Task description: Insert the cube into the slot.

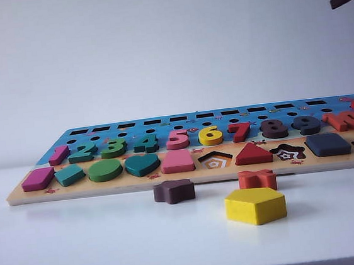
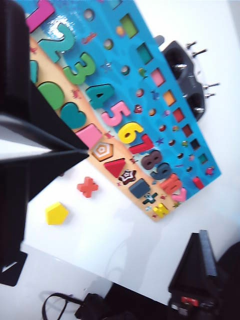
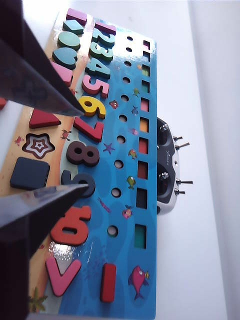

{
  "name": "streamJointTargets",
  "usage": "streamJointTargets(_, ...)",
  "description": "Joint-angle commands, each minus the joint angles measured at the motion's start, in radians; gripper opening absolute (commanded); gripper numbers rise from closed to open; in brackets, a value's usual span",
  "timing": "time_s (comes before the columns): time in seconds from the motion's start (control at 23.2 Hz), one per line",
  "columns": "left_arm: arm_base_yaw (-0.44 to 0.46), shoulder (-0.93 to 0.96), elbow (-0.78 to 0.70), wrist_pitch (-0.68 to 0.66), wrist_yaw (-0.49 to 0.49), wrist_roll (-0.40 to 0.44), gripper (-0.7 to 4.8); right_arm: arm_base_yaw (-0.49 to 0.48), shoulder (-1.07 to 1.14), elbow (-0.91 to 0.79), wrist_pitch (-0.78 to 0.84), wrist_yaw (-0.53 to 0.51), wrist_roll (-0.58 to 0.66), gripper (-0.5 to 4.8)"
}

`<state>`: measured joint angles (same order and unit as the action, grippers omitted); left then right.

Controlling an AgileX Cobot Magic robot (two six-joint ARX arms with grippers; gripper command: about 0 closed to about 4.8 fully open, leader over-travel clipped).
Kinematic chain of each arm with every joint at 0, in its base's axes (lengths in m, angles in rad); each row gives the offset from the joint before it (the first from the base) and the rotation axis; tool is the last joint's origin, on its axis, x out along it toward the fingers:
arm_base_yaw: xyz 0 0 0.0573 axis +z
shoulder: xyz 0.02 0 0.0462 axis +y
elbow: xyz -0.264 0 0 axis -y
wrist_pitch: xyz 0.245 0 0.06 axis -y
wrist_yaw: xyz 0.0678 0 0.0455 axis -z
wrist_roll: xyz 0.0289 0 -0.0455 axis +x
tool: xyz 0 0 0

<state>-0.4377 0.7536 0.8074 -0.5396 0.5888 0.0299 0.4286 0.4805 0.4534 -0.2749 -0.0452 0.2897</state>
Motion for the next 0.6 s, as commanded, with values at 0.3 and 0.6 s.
streamJointTargets(0.3, 0.052, -0.104, 0.002, 0.127, -0.153, 0.006, 0.10, -0.200, -0.455, -0.233, 0.031, -0.005, -0.003, 2.45)
streamJointTargets(0.6, 0.202, -0.194, -0.008, 0.131, -0.167, 0.003, 0.10, -0.341, -0.478, -0.265, 0.011, -0.016, -0.006, 0.95)
